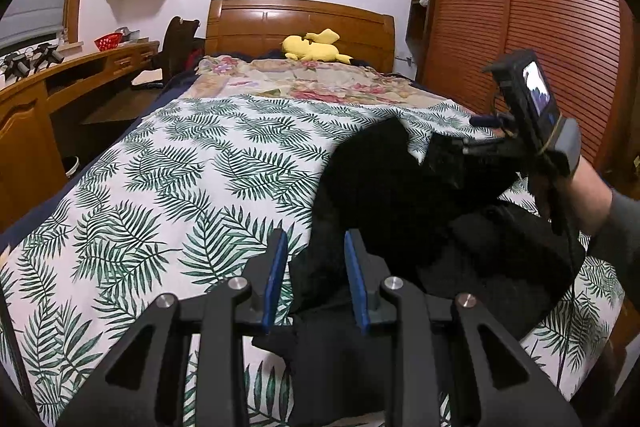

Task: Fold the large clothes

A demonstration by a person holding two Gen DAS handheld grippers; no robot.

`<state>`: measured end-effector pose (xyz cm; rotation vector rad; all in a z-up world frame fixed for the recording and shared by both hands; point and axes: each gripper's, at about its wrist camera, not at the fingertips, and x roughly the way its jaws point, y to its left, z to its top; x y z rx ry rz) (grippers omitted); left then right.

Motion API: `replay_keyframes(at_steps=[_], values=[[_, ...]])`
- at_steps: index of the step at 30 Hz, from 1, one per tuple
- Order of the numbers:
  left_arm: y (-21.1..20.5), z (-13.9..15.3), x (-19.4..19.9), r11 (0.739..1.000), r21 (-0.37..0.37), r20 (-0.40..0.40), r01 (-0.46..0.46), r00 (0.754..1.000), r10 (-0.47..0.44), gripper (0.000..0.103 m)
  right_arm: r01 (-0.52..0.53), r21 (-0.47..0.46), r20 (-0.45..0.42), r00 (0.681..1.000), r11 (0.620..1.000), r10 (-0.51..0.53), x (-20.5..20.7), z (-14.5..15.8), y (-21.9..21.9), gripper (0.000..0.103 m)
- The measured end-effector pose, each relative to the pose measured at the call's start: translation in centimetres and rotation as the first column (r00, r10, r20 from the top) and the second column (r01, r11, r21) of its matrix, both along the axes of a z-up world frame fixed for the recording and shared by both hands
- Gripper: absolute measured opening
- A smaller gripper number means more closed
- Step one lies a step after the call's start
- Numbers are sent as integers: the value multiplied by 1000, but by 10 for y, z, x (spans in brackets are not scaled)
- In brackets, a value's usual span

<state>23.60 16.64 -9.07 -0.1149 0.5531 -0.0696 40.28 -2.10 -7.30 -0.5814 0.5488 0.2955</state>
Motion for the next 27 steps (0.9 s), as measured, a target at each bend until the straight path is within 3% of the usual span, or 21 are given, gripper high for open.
replay_keyframes(at_steps=[6,12,17,27], values=[[-7,-3,4,1000,4,-19,24,1000,-24,27,-26,12,-41,999,1000,27,-6,-5,-10,65],[-24,-6,4,998,26,-33,65,997,-64,27,24,77,-142,990,997,-13,-19,-23,-54,65],[-51,-7,0,992,35,-42,119,992,-117,27,71,125,-210,977,990,-43,-49,-36,-105,65],[-111,-23,-17,975,58,-84,214,974,-209,28,117,204,-245,967,972,-65,-119,-45,-169,66]])
